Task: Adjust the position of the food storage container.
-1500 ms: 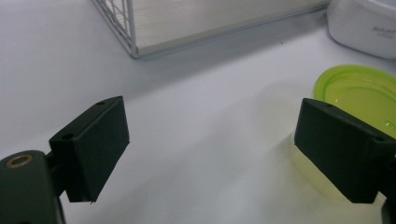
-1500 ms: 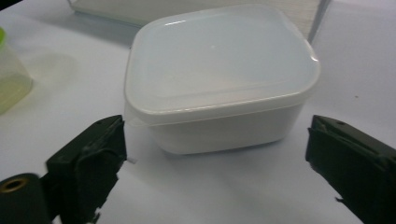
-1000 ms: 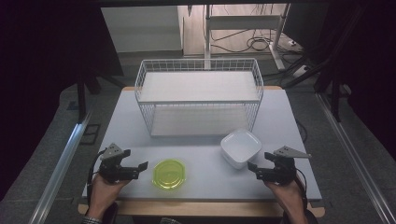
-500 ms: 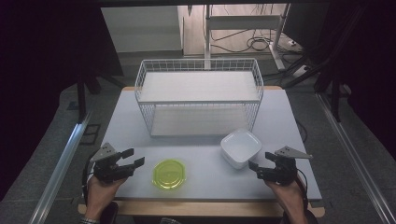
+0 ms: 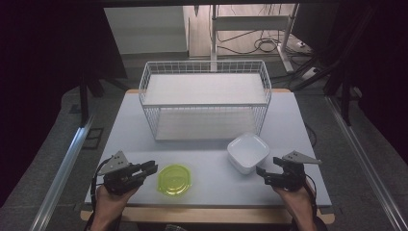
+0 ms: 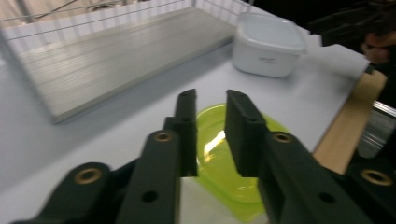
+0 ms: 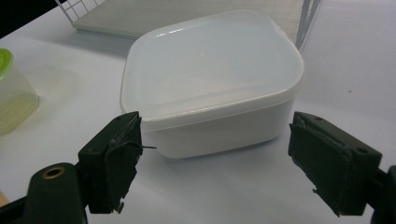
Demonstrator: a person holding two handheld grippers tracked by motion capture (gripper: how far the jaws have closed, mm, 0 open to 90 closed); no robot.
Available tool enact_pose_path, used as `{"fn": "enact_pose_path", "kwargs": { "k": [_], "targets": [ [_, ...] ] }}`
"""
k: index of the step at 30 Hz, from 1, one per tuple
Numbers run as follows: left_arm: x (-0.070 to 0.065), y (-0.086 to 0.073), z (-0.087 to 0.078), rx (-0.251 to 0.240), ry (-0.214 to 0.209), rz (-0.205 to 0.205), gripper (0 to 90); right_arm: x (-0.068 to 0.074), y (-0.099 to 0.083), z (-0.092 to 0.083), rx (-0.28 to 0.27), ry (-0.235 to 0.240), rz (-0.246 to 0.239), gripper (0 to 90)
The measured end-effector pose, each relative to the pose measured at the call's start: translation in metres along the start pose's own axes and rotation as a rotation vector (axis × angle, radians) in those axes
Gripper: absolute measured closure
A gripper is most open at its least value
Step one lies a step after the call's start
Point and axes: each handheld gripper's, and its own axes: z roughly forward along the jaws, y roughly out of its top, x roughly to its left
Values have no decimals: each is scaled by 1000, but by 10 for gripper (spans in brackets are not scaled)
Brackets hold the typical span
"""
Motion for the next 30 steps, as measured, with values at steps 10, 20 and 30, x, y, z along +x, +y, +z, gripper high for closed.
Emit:
{"fn": "enact_pose_path", "kwargs": {
  "k": [10,20,30],
  "targets": [
    [-39,-1,23,85,-122,98,898,0,0,-1,5,-9,-16,175],
    [-63,-11,55,175,-168,132,898,0,0,-2,1,-16,-28,175],
    [-66,-20,75,241,-129,101,898,0,-1,-2,3,-17,-30,175]
  ]
}}
